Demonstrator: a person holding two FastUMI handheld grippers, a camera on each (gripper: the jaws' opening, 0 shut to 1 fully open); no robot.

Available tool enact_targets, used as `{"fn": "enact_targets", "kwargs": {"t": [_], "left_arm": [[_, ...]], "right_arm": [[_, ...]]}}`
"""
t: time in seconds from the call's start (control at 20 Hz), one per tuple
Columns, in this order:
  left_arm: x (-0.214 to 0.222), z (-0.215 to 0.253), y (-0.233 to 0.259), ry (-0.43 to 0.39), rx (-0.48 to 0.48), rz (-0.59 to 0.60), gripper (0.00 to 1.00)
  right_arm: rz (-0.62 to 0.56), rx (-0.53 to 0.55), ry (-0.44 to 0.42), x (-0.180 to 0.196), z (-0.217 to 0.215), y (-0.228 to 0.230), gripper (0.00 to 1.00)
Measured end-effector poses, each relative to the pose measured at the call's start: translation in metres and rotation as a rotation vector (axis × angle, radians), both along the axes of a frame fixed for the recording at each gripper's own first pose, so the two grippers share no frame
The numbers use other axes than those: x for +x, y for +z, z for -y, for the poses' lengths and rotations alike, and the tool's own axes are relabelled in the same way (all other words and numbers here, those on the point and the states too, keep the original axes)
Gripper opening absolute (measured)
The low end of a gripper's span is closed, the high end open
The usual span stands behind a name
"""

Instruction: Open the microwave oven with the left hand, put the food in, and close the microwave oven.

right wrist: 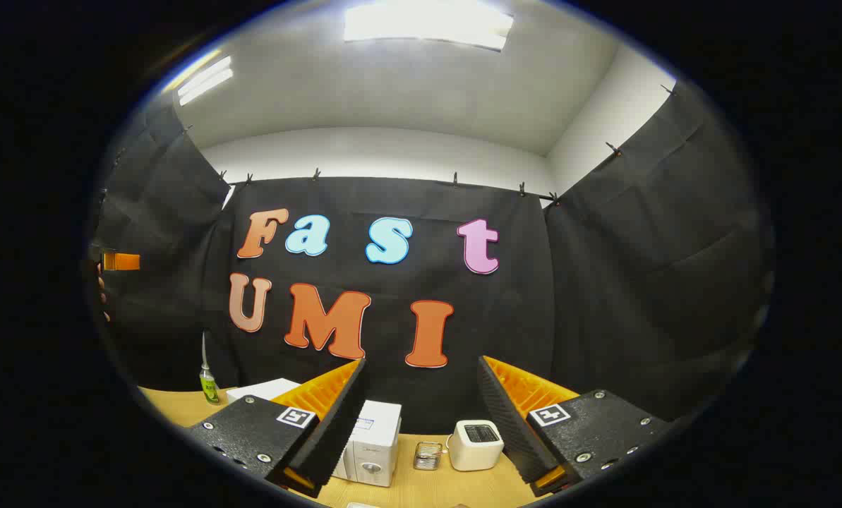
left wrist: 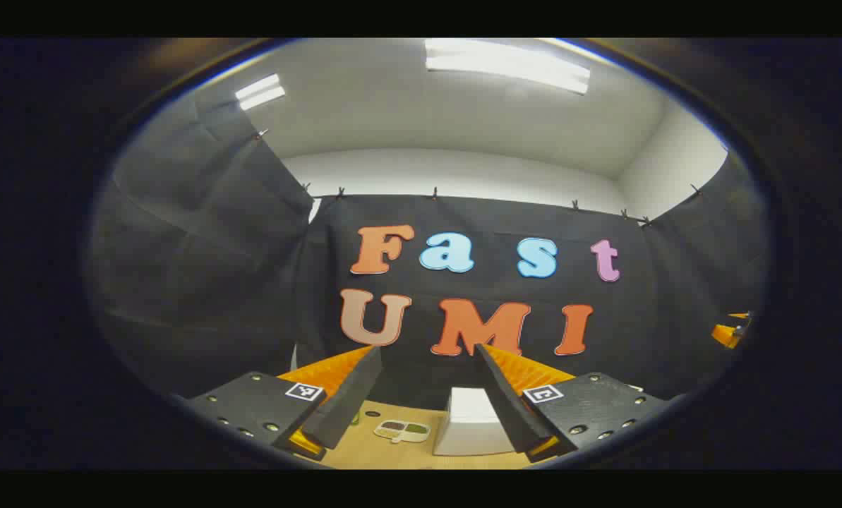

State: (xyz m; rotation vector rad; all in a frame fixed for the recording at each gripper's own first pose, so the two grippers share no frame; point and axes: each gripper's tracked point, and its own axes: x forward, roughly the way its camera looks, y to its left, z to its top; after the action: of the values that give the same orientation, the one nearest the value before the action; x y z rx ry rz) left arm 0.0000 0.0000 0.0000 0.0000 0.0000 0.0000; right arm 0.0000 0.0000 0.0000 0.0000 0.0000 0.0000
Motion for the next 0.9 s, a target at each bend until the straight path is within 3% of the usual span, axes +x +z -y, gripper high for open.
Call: {"fn": "enact_targets", "kwargs": {"t": [0.5, 0.9], "left_arm": [[-0.002, 0.042, -0.034, -0.069, 0.072, -0.073, 0.87], [-0.004, 0.062, -0.054, -0.051, 0.092, -0.048, 0.89]], "right_arm": [[0.028, -0.003, 0.036, -0.014, -0.006, 0.018, 0.94], [0.058, -0.001, 0.044, -0.02, -0.006, 0.019, 0.94]]}}
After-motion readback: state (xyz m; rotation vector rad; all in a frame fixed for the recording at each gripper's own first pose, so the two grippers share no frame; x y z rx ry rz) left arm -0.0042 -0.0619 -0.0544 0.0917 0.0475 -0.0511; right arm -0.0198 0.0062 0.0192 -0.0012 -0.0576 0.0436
